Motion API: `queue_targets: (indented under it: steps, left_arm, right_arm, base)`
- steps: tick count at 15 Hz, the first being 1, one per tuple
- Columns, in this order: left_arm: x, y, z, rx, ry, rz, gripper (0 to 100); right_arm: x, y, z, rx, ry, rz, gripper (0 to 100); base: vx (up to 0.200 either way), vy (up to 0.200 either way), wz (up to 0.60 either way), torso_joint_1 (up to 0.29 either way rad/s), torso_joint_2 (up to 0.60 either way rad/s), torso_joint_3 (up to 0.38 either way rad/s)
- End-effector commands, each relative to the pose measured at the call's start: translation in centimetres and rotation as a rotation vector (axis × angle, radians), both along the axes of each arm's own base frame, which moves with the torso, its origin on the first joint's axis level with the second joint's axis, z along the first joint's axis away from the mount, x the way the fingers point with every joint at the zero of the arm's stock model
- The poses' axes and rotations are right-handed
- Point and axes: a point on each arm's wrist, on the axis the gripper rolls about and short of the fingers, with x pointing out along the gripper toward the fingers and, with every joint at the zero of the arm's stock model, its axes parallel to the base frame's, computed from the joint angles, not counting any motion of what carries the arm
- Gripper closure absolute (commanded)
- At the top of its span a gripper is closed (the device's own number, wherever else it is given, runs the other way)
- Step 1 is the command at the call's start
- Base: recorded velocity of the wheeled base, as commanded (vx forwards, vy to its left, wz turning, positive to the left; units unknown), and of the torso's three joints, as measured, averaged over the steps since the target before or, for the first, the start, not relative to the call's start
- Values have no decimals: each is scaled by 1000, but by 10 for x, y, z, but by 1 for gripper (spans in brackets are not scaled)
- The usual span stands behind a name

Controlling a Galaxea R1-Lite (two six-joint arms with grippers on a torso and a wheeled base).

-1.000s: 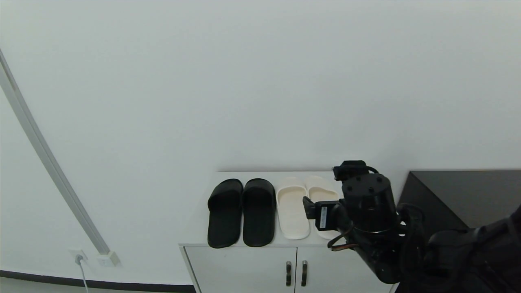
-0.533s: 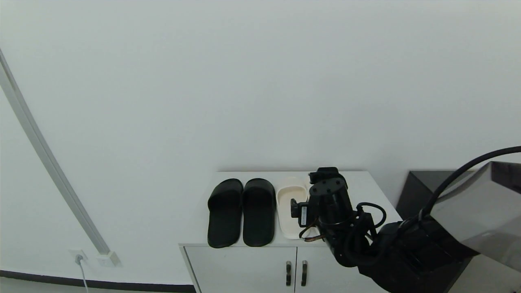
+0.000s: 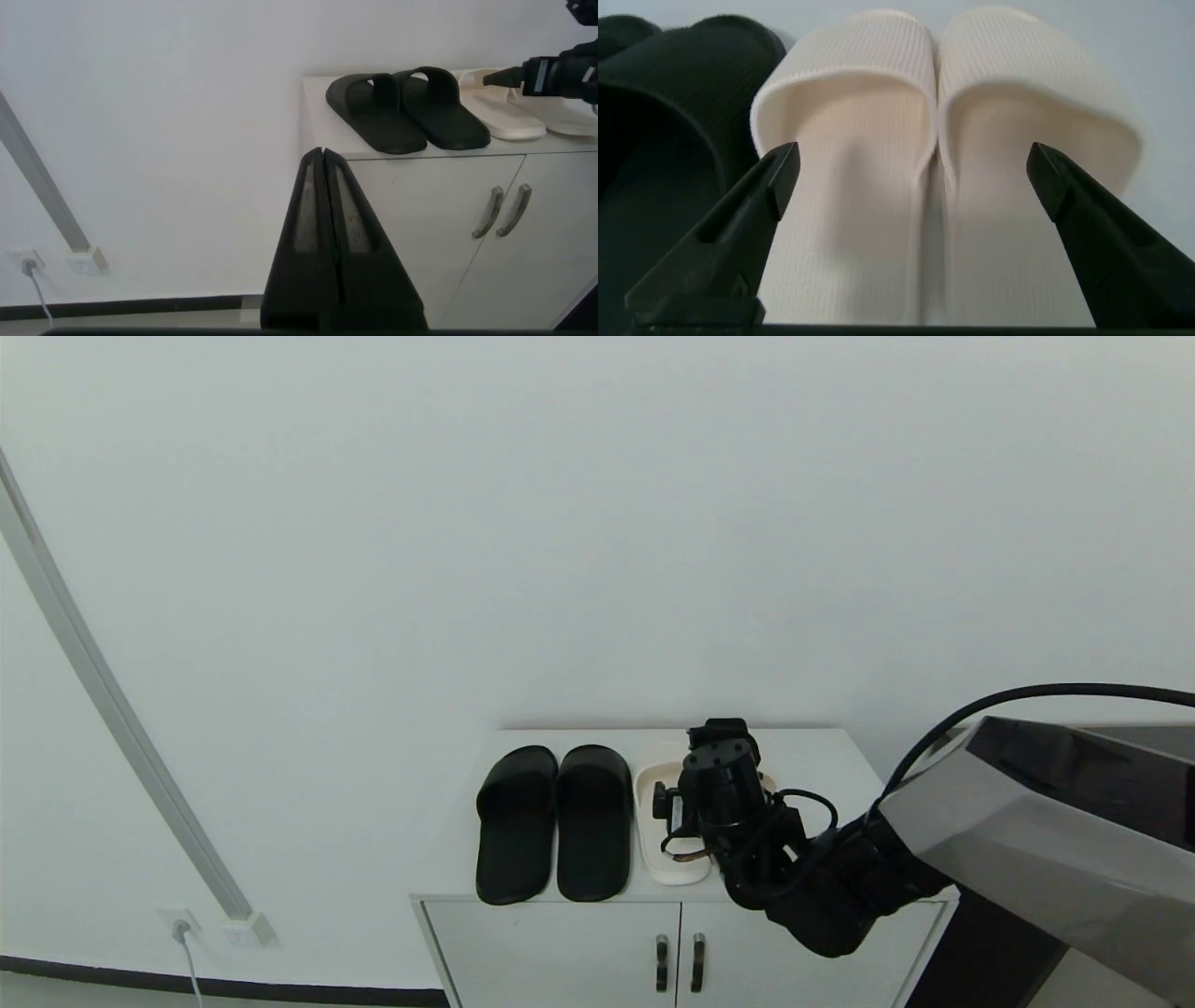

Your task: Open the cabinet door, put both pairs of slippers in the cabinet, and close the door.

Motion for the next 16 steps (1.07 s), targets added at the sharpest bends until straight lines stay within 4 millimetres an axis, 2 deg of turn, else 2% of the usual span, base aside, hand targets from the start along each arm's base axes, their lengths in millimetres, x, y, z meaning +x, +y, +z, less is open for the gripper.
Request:
queue_targets:
  steps: [1,6,12,13,16]
  left_arm:
    - [0,0,0,0,1,0,100]
    - [0,0,0,0,2,0,100]
    - [0,0,0,0,1,0,100]
    - [0,0,0,0,1,0,100]
    - [0,0,0,0,2,0,100]
  right_arm:
    - [14,3,-12,-12,1,-10,0]
    - [36,4,-18,-16,-18,-26,0]
    - [50,4,-21,-10,-19,-21,0]
    - [50,5,-21,-10,-19,-21,100]
    - [49,4,-21,-12,-16,-21,100]
  base:
    - [0,0,0,0,0,0]
    - [0,0,0,0,0,0]
    - [0,0,0,0,0,0]
    - [0,0,0,0,0,0]
    - [0,0,0,0,0,0]
